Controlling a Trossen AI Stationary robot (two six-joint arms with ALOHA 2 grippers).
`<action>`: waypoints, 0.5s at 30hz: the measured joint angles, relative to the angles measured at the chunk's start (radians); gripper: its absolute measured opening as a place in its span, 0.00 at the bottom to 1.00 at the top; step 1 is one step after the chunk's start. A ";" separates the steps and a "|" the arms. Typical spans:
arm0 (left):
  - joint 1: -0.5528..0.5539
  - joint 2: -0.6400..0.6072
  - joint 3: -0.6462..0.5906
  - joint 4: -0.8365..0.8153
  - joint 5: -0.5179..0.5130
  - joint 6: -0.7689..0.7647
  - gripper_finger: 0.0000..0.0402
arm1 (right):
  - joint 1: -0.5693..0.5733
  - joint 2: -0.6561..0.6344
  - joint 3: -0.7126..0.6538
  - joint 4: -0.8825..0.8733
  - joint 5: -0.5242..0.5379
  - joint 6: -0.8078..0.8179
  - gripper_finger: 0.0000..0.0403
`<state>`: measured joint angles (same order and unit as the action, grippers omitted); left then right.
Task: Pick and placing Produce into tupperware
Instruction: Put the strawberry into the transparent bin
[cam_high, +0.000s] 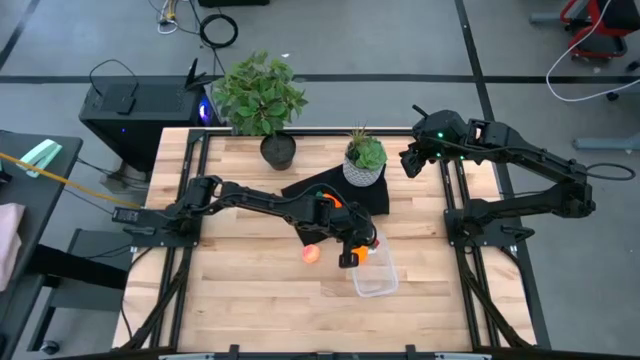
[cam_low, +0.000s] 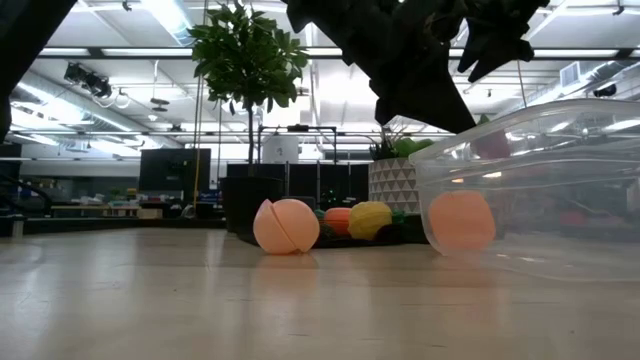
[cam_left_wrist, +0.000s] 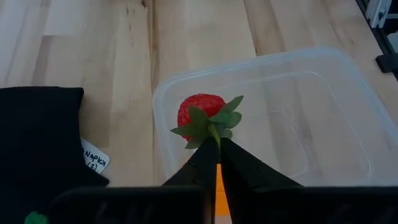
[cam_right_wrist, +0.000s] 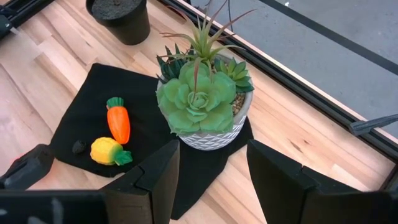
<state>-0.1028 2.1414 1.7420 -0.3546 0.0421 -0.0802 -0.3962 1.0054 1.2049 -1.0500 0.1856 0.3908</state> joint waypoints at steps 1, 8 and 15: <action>0.000 0.000 0.000 0.000 0.003 0.008 0.06 | 0.000 0.000 0.000 0.000 0.000 0.000 0.48; -0.002 0.033 -0.002 0.017 0.007 0.013 0.02 | 0.000 0.000 0.000 0.000 0.000 0.000 0.48; -0.002 0.038 -0.001 0.020 0.007 0.012 0.08 | 0.000 0.000 0.000 0.000 0.000 0.001 0.48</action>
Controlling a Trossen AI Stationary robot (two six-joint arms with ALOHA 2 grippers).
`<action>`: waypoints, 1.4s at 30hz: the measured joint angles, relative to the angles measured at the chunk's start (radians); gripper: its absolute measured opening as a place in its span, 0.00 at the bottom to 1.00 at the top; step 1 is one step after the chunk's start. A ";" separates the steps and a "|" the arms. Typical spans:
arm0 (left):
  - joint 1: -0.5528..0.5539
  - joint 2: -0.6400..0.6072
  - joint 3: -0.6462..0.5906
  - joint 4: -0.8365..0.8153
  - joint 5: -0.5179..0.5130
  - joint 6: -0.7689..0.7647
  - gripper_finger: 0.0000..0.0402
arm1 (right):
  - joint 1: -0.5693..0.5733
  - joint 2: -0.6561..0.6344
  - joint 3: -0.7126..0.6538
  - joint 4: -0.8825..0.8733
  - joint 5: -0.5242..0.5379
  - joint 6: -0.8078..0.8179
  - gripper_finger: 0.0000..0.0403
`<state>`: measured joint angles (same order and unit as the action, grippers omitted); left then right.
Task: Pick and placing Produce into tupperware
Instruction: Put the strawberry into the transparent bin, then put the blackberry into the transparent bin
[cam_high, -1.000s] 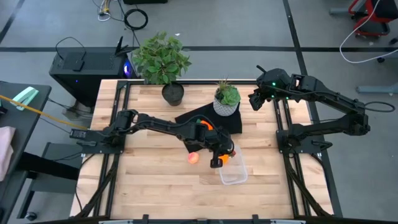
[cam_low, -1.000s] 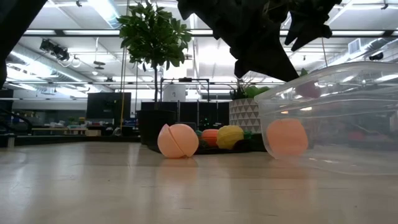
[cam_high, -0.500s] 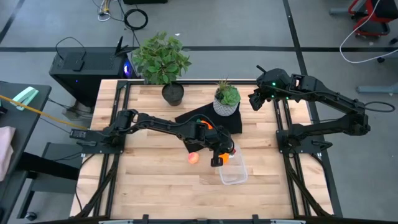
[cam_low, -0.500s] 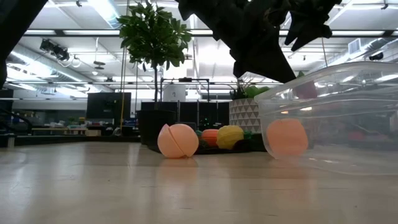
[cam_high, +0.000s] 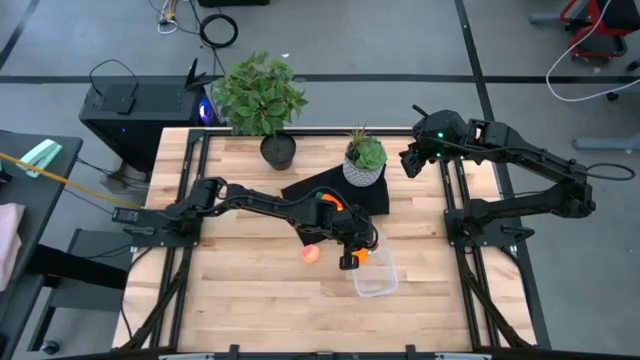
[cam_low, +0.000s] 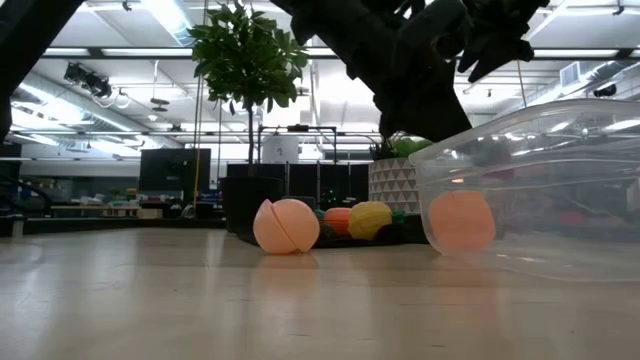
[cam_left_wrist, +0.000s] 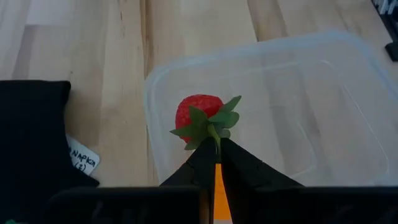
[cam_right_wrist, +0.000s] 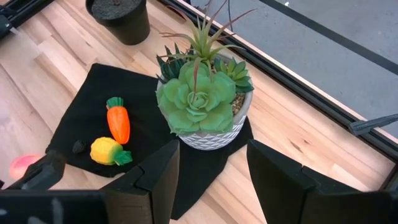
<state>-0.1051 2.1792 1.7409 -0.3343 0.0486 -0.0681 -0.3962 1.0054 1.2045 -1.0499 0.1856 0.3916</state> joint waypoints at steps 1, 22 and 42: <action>0.000 0.000 0.000 0.002 0.000 0.001 0.07 | 0.000 0.000 0.000 0.000 0.000 0.000 0.48; 0.000 0.000 0.000 0.011 0.000 0.002 0.20 | 0.000 0.000 0.000 0.000 0.000 -0.002 0.48; 0.058 -0.140 -0.006 -0.243 -0.007 -0.038 0.33 | 0.000 0.000 0.000 -0.005 0.000 -0.006 0.48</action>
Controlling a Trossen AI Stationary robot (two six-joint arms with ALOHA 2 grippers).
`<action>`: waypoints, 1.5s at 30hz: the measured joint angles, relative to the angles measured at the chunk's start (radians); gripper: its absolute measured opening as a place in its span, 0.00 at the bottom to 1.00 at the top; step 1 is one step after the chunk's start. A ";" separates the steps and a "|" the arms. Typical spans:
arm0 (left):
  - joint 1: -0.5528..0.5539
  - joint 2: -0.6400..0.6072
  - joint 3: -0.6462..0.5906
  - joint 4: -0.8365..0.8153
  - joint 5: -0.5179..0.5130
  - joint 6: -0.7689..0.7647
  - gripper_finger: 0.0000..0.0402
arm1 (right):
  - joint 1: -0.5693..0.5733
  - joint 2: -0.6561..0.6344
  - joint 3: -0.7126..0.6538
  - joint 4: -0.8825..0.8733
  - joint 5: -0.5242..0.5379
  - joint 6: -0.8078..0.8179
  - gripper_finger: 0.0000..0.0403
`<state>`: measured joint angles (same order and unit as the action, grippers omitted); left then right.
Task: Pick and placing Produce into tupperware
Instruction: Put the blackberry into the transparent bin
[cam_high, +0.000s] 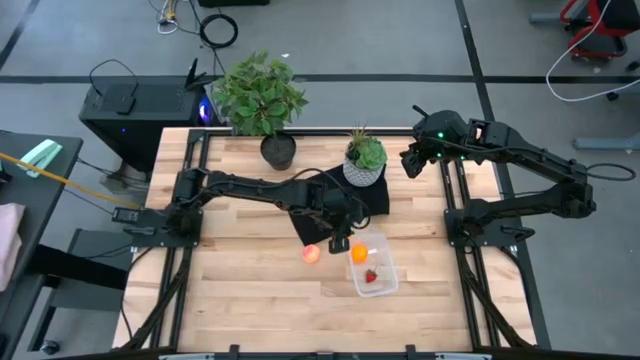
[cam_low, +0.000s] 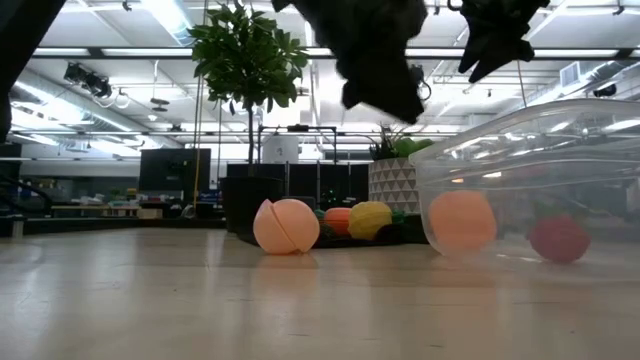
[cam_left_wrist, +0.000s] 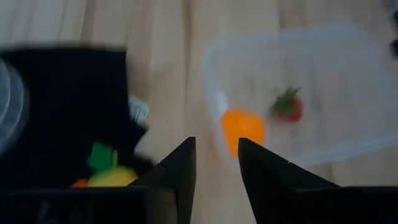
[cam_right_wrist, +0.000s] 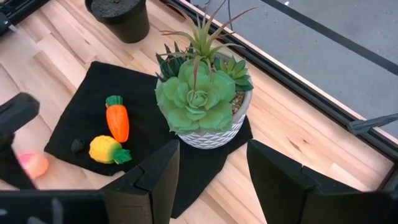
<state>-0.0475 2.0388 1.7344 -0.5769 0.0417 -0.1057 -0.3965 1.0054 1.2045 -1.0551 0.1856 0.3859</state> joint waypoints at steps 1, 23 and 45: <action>0.002 0.000 -0.011 0.000 -0.001 -0.010 0.34 | 0.000 0.000 0.000 0.000 0.000 0.000 0.48; 0.106 -0.109 -0.252 -0.081 -0.023 -0.284 0.44 | 0.000 0.000 0.000 -0.003 0.000 -0.015 0.48; 0.115 -0.092 -0.250 -0.182 -0.021 -0.616 0.47 | 0.000 0.000 0.000 0.001 0.000 0.005 0.48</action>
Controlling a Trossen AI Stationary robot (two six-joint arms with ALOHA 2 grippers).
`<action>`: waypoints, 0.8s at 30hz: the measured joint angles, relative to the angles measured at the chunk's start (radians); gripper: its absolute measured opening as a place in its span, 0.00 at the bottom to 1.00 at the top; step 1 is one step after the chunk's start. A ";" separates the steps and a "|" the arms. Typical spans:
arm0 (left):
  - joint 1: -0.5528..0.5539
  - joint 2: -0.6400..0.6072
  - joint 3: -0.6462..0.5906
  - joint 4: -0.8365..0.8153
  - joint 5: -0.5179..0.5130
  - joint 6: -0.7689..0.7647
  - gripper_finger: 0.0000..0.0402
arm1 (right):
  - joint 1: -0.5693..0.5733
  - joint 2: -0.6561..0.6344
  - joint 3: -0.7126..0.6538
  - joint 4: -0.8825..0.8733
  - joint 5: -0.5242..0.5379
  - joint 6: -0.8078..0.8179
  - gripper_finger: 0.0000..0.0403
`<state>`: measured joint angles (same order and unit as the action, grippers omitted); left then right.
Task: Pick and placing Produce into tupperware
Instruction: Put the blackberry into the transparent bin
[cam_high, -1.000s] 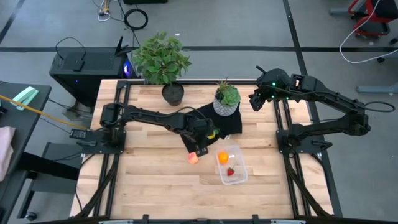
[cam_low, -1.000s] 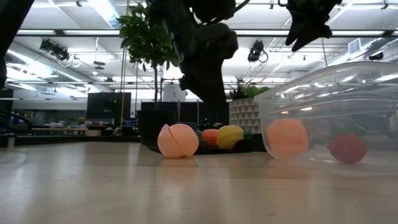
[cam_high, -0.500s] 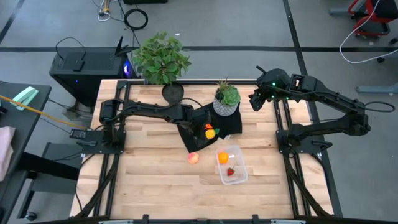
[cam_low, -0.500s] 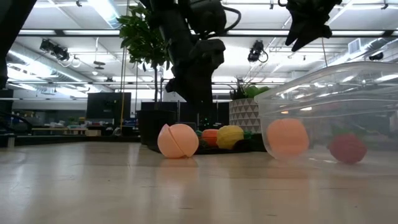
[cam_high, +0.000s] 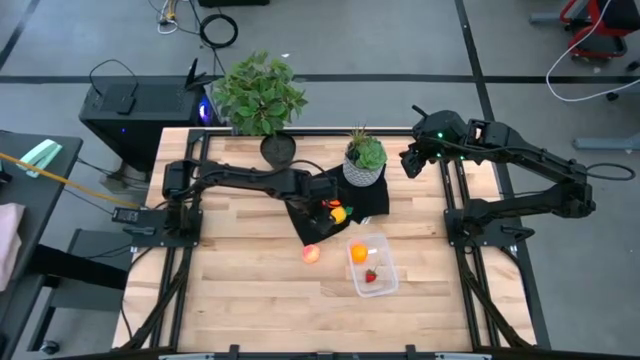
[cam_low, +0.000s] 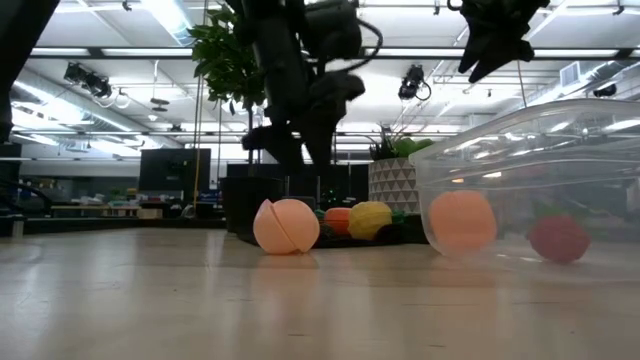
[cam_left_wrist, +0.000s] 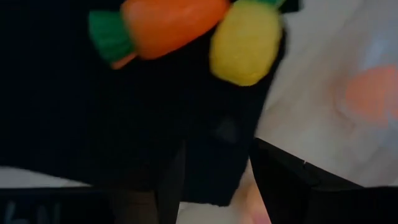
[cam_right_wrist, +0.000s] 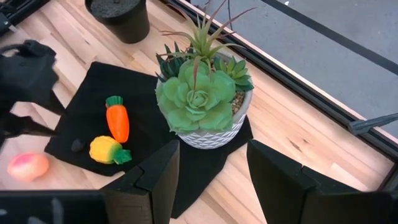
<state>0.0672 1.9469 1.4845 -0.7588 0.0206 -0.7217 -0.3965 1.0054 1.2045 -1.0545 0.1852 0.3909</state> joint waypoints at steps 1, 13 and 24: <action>0.000 0.006 0.000 -0.021 -0.001 -0.010 0.47 | 0.000 0.000 0.000 0.001 0.000 0.001 0.48; -0.028 0.069 -0.001 0.031 0.007 -0.027 0.47 | 0.000 0.000 0.000 0.006 -0.004 0.029 0.48; -0.026 0.070 -0.001 0.119 0.006 -0.027 0.47 | 0.000 0.000 0.000 0.005 -0.012 0.037 0.48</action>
<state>0.0414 2.0171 1.4837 -0.6401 0.0266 -0.7483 -0.3962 1.0054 1.2045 -1.0492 0.1734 0.4274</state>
